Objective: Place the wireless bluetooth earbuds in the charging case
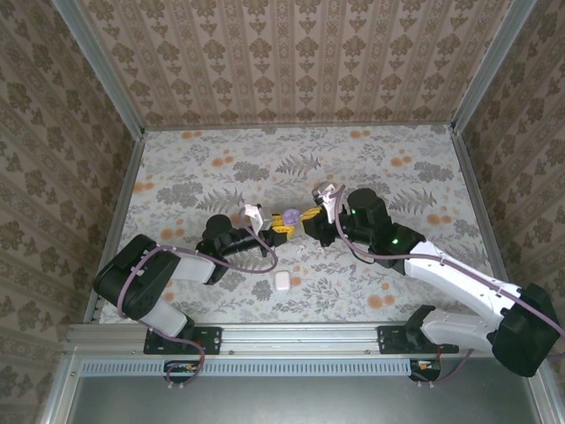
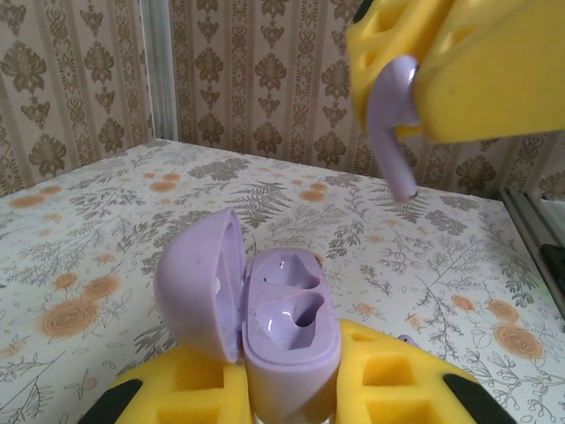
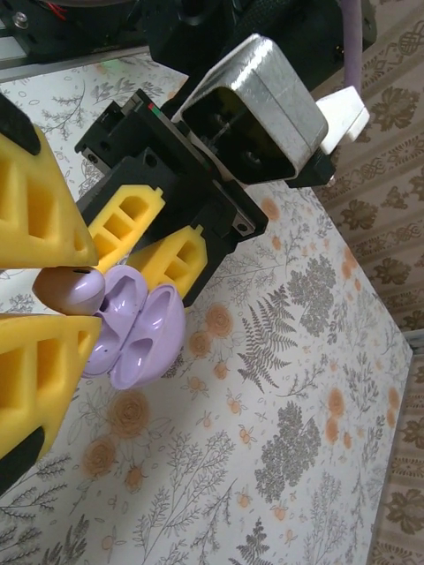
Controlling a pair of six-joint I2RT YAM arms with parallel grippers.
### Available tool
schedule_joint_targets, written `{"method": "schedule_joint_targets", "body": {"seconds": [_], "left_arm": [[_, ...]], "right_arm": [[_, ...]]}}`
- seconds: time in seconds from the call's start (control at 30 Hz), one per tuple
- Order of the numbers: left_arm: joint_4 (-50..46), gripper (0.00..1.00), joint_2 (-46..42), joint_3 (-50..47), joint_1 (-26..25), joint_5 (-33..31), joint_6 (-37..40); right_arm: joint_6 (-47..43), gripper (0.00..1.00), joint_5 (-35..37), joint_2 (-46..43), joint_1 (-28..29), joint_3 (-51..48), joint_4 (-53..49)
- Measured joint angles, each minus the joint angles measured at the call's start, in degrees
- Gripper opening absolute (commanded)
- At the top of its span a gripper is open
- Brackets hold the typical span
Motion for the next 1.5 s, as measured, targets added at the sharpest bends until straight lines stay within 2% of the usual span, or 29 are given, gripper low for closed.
{"method": "schedule_joint_targets", "body": {"seconds": [0.4, 1.5], "left_arm": [[-0.02, 0.1, -0.79, 0.04, -0.02, 0.57, 0.66], [-0.48, 0.11, -1.38, 0.2, -0.02, 0.52, -0.35]], "right_arm": [[-1.09, 0.15, 0.44, 3.98, 1.29, 1.46, 1.62], [-1.25, 0.15, 2.16, 6.36, 1.38, 1.57, 4.57]]}}
